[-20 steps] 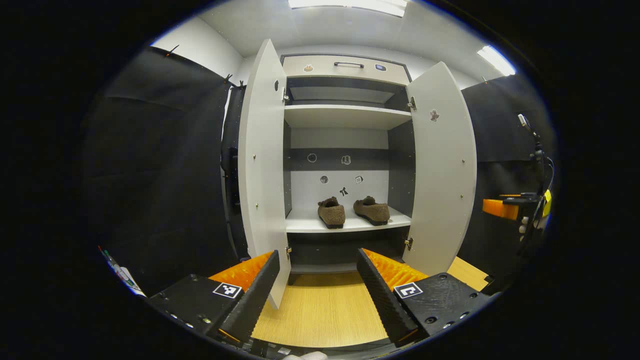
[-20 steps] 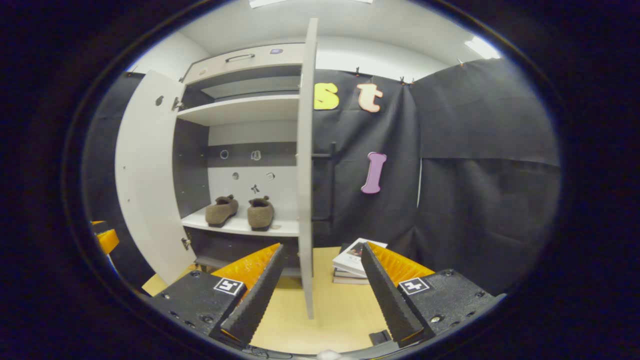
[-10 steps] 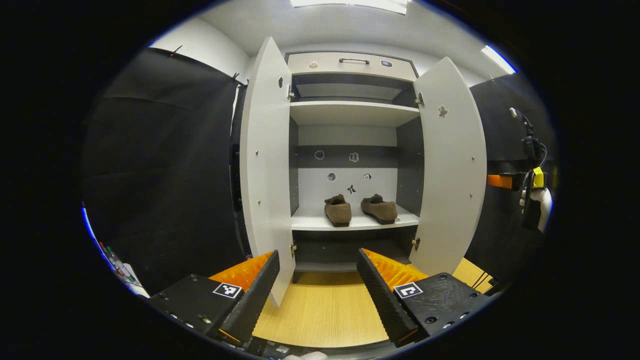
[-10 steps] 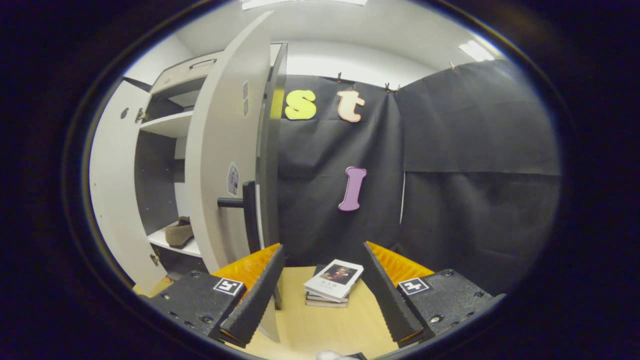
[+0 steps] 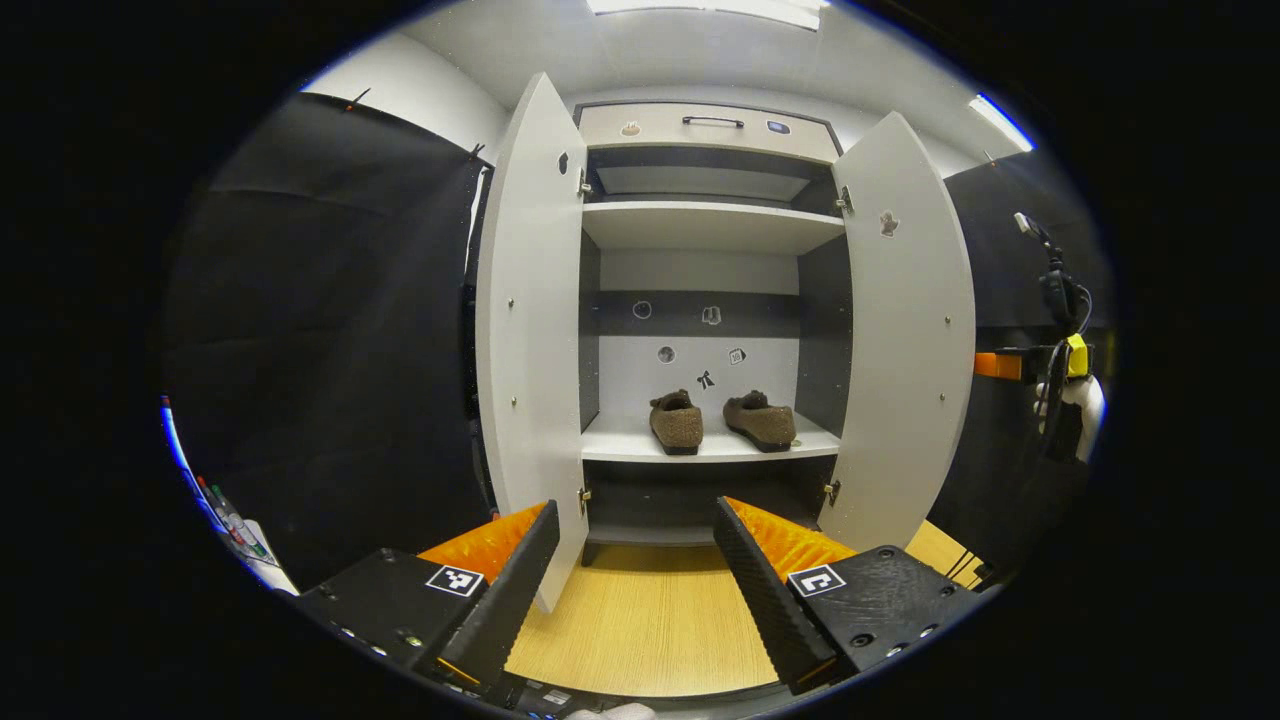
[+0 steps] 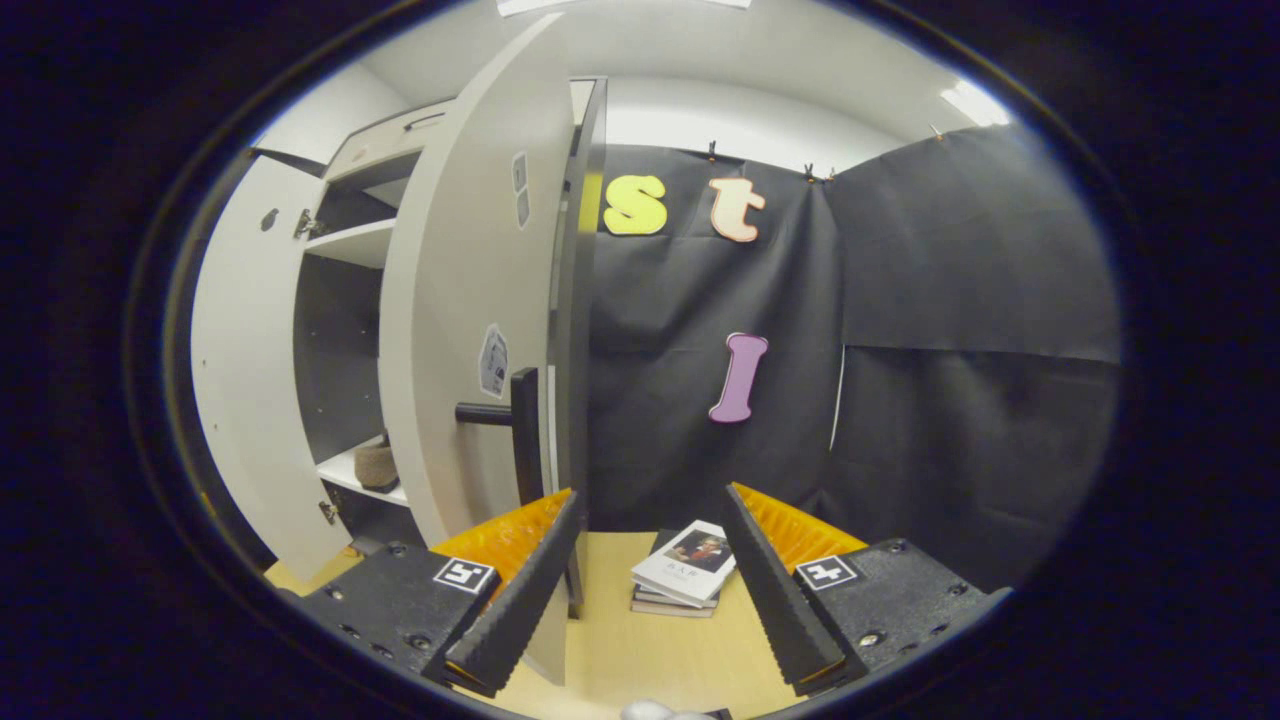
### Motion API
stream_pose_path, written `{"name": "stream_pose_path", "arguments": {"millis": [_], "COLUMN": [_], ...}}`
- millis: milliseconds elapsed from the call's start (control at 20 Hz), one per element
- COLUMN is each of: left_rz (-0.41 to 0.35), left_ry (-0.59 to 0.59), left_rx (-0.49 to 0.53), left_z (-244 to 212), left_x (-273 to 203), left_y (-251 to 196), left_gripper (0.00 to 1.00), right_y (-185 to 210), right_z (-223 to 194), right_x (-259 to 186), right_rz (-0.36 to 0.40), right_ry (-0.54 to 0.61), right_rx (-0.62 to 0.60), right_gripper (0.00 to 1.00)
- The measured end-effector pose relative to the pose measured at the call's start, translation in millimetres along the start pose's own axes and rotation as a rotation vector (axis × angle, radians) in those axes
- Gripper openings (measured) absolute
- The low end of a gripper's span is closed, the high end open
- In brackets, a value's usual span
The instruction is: Grab one shoe with the right hand and put it into the shoe cabinet, grab the other shoe with the left hand and put it into the shoe cabinet; then close the right door with the right hand and the left door with the left hand.
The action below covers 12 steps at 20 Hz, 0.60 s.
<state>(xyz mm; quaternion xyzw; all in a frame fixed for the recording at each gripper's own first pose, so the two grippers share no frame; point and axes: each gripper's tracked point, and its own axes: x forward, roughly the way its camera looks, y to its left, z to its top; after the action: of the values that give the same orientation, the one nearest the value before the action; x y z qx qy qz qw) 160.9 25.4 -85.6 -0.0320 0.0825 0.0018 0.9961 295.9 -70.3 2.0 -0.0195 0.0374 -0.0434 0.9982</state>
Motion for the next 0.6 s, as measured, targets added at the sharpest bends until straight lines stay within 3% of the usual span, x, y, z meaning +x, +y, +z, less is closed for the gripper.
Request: {"name": "stream_pose_path", "arguments": {"millis": [200, 250, 550, 600], "left_rz": [0.008, 0.010, 0.044, 0.049], "left_ry": [0.003, 0.004, 0.000, 0.003], "left_rx": [0.006, 0.007, 0.009, 0.008], "left_z": [-0.7, -0.3, 1.6, 0.3], "left_x": [-3.1, -4.2, -13.9, -15.1], "left_y": [-0.5, 0.1, 9.9, 10.8], "left_gripper": [0.91, 0.95, 0.95, 0.95], "right_y": [22.7, 30.3, 95.6, 103.6], "right_z": [-3.0, -4.7, -6.2, -5.7], "right_x": [-3.6, -5.0, -3.9, -2.1], "right_rz": [0.052, 0.069, 0.207, 0.219], "right_ry": [0.000, 0.003, 0.004, 0.001], "right_rx": [0.032, 0.028, 0.012, 0.001], "right_gripper": [0.95, 0.92, 0.95, 0.92]}}
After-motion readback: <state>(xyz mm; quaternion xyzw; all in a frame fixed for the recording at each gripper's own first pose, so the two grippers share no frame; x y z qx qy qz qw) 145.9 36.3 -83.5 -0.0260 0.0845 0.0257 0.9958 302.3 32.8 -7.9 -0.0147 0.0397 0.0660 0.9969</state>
